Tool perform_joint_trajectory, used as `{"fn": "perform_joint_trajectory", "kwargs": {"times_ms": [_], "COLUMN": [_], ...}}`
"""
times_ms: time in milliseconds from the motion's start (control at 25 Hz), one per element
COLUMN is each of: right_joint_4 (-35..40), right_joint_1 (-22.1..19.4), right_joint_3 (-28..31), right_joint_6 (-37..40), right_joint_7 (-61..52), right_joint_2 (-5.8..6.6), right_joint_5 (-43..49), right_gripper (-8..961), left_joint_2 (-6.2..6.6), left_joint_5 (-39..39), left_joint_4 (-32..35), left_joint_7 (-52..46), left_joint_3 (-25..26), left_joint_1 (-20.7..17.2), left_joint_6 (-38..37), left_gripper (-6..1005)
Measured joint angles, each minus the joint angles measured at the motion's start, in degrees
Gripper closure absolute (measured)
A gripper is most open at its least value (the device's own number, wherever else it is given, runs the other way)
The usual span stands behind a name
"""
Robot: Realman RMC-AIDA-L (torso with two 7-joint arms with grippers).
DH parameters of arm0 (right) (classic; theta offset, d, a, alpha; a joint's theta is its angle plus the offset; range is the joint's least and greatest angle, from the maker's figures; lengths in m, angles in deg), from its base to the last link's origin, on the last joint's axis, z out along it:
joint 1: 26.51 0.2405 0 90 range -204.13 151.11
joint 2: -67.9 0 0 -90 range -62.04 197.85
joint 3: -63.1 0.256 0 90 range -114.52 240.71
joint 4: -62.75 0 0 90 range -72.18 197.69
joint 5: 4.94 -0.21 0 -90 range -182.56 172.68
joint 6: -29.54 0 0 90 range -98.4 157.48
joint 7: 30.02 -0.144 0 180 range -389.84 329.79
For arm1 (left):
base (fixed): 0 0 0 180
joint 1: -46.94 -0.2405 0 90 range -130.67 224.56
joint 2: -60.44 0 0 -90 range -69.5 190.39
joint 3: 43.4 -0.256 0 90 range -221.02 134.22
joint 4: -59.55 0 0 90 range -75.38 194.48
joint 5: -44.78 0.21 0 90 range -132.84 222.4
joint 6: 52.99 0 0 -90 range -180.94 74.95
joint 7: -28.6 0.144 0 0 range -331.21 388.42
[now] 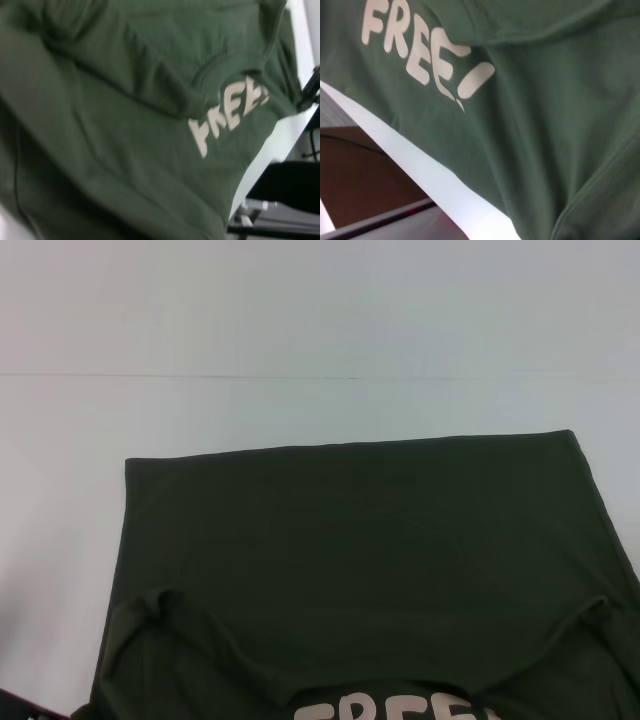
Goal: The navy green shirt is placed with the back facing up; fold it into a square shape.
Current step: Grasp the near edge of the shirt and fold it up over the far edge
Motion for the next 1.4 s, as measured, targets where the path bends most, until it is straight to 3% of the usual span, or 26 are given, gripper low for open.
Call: {"fn": "perform_joint_trajectory", "kwargs": {"times_ms": [120,240,480,720,880,1160,1400], "right_joint_4": [-0.02,-0.01,-0.13,-2.35,-4.34,-5.48,-5.95], "right_joint_1": [0.06,0.42,1.22,0.86,0.98,0.54,1.32], "right_joint_3": [2.63,8.03,20.76,23.53,23.60,23.29,23.11], "right_joint_6": [0.02,0.35,-0.13,-4.55,-10.02,-20.46,-29.24], "right_joint_7": [-0.18,-0.39,-2.49,-5.93,-7.80,-8.51,-7.48], "right_joint_2": [-0.04,0.71,3.68,5.25,5.26,4.49,2.37], "right_joint_5": [-0.07,-0.09,-2.65,-13.58,-18.42,-27.80,-30.20], "right_gripper": [933,933,934,933,934,934,934], "left_joint_2": [0.55,1.19,2.73,3.83,4.11,3.41,1.27], "left_joint_5": [-0.61,-1.26,-5.18,-12.40,-16.67,-23.91,-28.25], "left_joint_4": [-0.07,-0.24,-0.58,-1.45,-3.45,-9.85,-12.96], "left_joint_7": [0.27,0.26,-0.71,-3.12,-5.21,-4.77,-0.44], "left_joint_3": [2.09,4.29,11.11,17.50,20.09,19.89,19.76], "left_joint_1": [0.56,1.38,3.16,3.46,2.99,2.36,2.39], "left_joint_6": [0.01,0.00,0.55,5.81,12.03,26.30,35.42], "left_gripper": [965,964,963,964,964,964,965]}}
